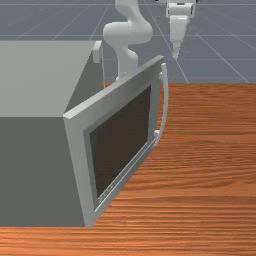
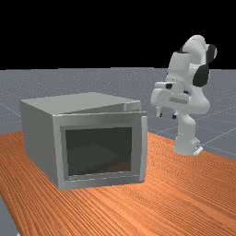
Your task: Close the microwave
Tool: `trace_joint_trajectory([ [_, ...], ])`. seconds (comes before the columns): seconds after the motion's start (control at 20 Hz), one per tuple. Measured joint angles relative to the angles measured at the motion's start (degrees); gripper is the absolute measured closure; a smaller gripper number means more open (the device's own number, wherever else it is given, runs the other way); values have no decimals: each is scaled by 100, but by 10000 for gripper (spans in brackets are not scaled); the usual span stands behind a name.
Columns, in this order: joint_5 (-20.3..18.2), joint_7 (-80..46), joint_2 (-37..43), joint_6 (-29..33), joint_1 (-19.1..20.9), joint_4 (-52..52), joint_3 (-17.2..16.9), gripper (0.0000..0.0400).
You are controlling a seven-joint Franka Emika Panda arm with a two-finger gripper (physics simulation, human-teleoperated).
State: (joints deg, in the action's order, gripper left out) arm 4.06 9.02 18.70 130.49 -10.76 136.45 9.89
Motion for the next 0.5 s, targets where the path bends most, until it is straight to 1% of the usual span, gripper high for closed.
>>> trace_joint_trajectory([
  [0.05,161,-886,-303,-185,-15,-362,327,0],
  [0.15,465,-1856,-962,-428,-303,-1104,769,0],
  [0.2,499,-1339,-1219,-301,-454,-1355,725,0],
  [0.35,641,-789,-2093,-370,-407,-2354,585,0],
  [0.4,576,-573,-2434,-649,-382,-2832,561,0],
  [0.45,442,-421,-2849,-1241,-363,-3484,556,0],
  [0.5,439,-416,-2859,-1091,-318,-3368,544,0],
])
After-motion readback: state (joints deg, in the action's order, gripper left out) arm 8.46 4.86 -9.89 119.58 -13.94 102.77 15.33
